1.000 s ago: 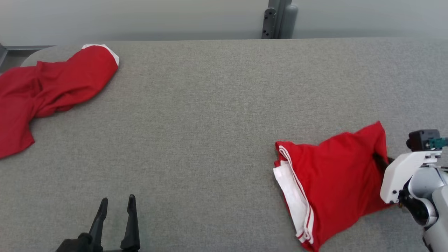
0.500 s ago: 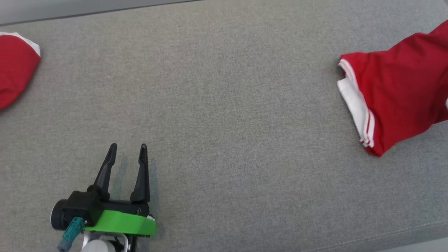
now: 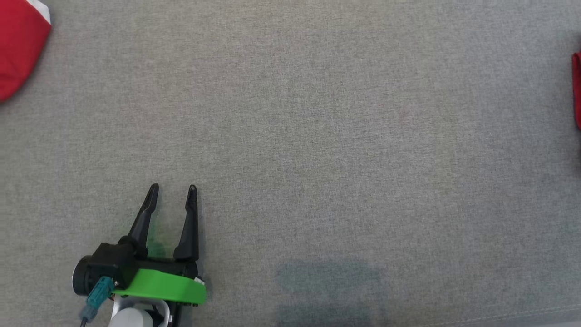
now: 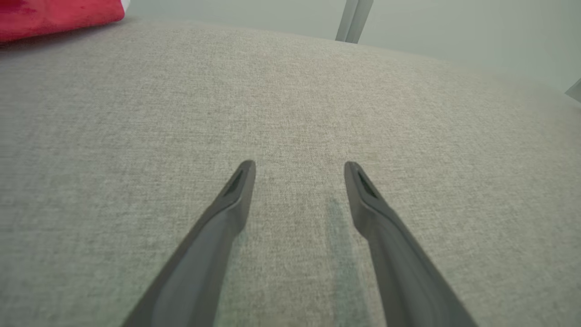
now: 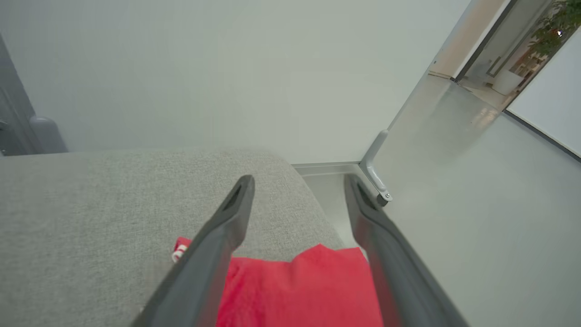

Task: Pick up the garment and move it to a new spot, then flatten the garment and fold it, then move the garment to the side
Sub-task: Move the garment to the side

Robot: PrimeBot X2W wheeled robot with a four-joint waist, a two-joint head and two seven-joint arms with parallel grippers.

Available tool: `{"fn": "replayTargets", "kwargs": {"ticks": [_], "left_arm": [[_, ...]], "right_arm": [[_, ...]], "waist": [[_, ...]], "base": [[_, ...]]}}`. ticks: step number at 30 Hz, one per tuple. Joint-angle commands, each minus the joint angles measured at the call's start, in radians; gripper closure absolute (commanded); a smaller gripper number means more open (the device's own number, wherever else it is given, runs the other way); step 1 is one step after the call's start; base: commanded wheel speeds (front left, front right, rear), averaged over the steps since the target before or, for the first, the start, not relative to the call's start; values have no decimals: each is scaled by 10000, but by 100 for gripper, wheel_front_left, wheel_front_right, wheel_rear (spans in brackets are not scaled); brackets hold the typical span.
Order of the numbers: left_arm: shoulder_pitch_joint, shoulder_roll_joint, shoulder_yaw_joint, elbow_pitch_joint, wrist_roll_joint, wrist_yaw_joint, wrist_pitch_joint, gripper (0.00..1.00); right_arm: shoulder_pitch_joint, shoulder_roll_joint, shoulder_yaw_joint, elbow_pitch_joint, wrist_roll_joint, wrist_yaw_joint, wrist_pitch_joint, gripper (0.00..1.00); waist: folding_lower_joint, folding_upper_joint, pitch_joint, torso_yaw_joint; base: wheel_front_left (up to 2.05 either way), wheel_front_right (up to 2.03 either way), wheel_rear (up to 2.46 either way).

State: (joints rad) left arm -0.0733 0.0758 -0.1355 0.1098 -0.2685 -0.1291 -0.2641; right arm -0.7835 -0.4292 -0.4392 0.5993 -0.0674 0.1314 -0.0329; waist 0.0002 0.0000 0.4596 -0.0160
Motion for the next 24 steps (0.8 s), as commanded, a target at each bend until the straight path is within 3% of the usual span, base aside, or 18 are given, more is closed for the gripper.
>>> {"fn": "replayTargets", "kwargs": {"ticks": [1, 5, 8, 16, 24], "left_arm": [[222, -47, 89, 52, -88, -25, 1, 0], [709, -159, 302, 125, -144, -26, 1, 0], [1221, -188, 524, 143, -153, -24, 1, 0], [2584, -233, 1021, 22, 130, -14, 1, 0], [3135, -242, 1640, -308, 181, -11, 1, 0]], "right_arm": [[279, 306, 231, -142, -110, -12, -550, 0], [1073, 791, 1118, -754, -22, -14, -1828, 0], [1896, 1078, 1866, -1482, 316, -14, -2164, 0], [4682, 1712, 2945, -2922, 1317, -14, -2307, 0], [7335, 2369, 3502, -3901, 1726, -14, -2323, 0]], "waist": [[-2, 0, -552, 197], [-2, 0, -1541, 133], [-2, 0, -2373, 64], [-2, 0, -4472, 93], [-2, 0, -5033, 174]], "base": [[0, 0, 0], [0, 0, 0], [0, 0, 0], [0, 0, 0], [0, 0, 0]]}}
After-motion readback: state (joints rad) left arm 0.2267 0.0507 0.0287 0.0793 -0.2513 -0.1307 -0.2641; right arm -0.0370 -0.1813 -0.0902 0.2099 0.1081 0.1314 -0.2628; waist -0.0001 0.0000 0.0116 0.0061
